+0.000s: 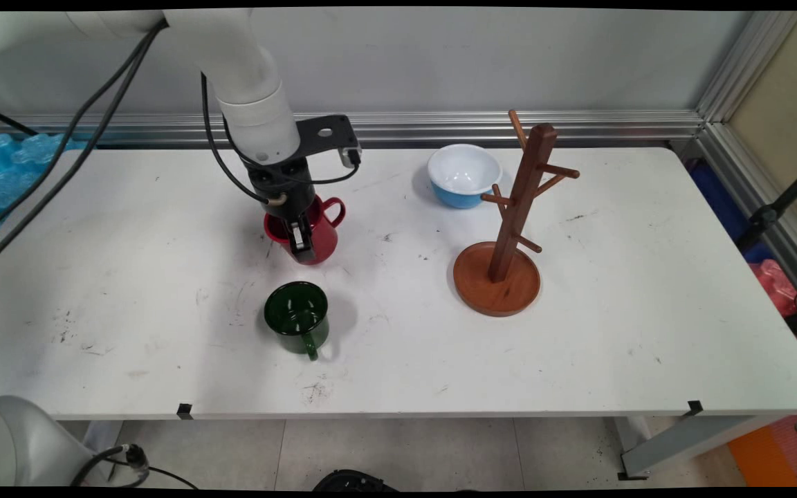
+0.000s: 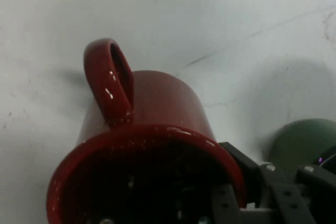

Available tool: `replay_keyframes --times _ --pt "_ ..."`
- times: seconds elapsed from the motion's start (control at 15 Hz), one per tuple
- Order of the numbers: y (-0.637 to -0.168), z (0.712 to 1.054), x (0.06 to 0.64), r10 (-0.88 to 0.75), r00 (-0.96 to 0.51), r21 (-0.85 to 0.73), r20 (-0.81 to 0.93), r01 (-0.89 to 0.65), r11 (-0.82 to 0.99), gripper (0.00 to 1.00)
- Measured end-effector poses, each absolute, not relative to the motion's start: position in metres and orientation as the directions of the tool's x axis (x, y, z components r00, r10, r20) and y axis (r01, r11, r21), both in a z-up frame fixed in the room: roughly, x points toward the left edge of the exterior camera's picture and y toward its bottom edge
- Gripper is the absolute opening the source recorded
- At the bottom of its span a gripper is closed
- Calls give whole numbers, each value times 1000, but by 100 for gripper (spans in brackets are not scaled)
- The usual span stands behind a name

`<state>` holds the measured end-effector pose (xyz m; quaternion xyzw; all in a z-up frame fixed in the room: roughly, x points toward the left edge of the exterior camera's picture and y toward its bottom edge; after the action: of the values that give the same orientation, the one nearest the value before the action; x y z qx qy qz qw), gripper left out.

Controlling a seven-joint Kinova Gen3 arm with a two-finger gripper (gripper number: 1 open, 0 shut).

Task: Place the picked object on the table

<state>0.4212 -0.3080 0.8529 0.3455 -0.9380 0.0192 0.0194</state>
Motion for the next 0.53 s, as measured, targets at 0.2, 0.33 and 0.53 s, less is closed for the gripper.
replay_keyframes --times 0.2,0.33,0.53 --pt "-312 845 422 -639 -768 -19 31 -640 768 0" --pt "-314 840 423 -642 -767 -20 17 -642 766 0" --pt "-315 834 426 -650 -760 -20 -1 -650 760 0"
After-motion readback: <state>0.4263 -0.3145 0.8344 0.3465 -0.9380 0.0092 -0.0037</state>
